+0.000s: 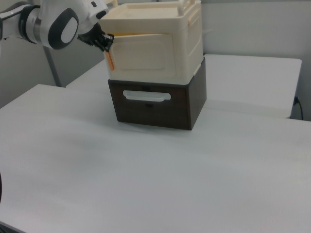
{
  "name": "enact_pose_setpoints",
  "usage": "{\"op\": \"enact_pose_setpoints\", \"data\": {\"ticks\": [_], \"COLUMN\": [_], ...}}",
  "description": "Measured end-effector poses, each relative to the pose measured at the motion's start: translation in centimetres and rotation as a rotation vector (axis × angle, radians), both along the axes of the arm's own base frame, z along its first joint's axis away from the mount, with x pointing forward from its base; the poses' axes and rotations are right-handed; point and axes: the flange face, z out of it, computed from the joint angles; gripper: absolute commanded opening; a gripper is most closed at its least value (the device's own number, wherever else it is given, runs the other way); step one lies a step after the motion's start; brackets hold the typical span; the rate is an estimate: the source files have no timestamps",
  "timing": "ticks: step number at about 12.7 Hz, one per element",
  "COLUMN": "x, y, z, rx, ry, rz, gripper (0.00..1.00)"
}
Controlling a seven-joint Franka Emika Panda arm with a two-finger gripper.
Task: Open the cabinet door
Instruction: 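Pull the door handle outward, swinging the door open on its hinge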
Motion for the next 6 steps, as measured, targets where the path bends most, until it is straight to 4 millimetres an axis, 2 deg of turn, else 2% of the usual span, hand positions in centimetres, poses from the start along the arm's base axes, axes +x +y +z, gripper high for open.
{"op": "enact_pose_setpoints", "data": {"ticks": [2,4,6], "x": [-0.5,-1.4,-2.7], "y": [-0.5,-1.5,-3.8], "z": [0.3,0.6,0.6], "rx": [0.001,0.002,0.002], "ry": [0.037,0.102,0.211], "rz": [0.002,0.007,-0.002], "gripper": [0.07,0.31,0.42]}}
